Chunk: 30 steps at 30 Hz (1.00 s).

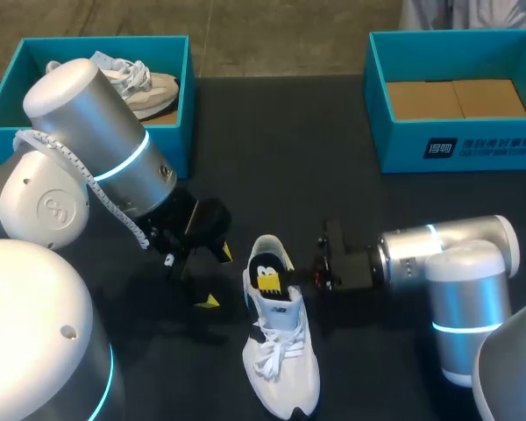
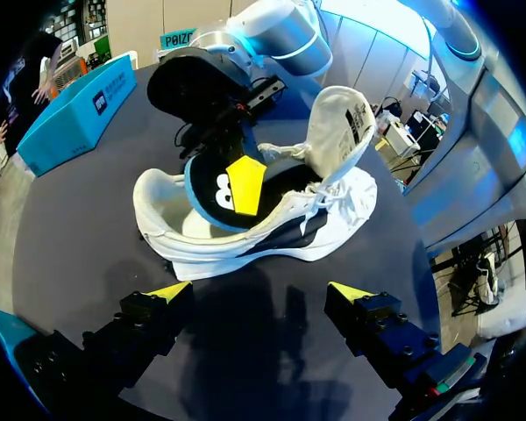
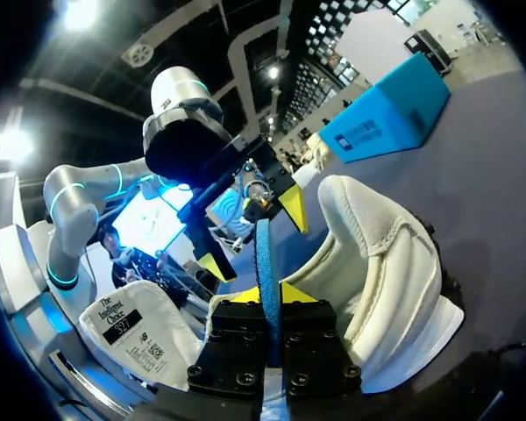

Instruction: Take the shoe out of the shoebox, open the shoe tongue, remove and reinsert the insole, then place the shoe into the shoebox

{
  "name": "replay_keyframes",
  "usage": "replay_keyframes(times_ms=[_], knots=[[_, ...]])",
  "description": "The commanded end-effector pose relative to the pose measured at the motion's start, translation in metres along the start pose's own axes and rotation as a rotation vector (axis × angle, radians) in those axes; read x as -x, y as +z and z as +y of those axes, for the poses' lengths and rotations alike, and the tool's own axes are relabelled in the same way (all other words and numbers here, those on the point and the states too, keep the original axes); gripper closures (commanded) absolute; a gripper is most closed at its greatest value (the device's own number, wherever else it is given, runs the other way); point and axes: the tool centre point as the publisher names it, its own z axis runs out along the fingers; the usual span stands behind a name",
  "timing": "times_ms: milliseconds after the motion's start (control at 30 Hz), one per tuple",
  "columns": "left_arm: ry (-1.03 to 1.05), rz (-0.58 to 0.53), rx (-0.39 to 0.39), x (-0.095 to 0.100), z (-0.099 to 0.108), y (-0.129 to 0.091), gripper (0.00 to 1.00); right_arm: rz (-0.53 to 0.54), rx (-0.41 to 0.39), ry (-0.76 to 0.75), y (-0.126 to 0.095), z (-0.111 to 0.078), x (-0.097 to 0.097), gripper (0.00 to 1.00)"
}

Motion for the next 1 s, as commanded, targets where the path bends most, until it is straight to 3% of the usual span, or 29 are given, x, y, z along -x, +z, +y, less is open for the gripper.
replay_keyframes(times_ms=[33,100,167,233,700,867,967,1000], knots=[[0.000,-0.001,0.002,0.000,0.000,0.001,0.00,-0.003,0.010,-0.019,0.001,-0.001,-0.003,0.99],[0.000,-0.001,0.002,0.000,0.000,0.001,0.00,-0.002,0.019,-0.051,0.001,0.005,-0.006,0.65],[0.000,-0.001,0.002,0.000,0.000,0.001,0.00,-0.011,0.022,-0.081,0.000,0.011,-0.009,0.56],[0.000,-0.001,0.002,0.000,0.000,0.001,0.00,-0.009,0.029,-0.111,0.000,0.016,-0.011,0.54],[0.000,-0.001,0.002,0.000,0.000,0.001,0.00,-0.029,0.042,-0.162,-0.004,0.034,-0.011,0.58],[0.000,-0.001,0.002,0.000,0.000,0.001,0.00,-0.041,0.053,-0.156,-0.007,0.036,-0.004,0.64],[0.000,-0.001,0.002,0.000,0.000,0.001,0.00,-0.063,0.053,-0.139,-0.008,0.037,0.004,0.80],[0.000,-0.001,0.002,0.000,0.000,0.001,0.00,-0.065,0.058,-0.130,-0.009,0.037,0.006,1.00]])
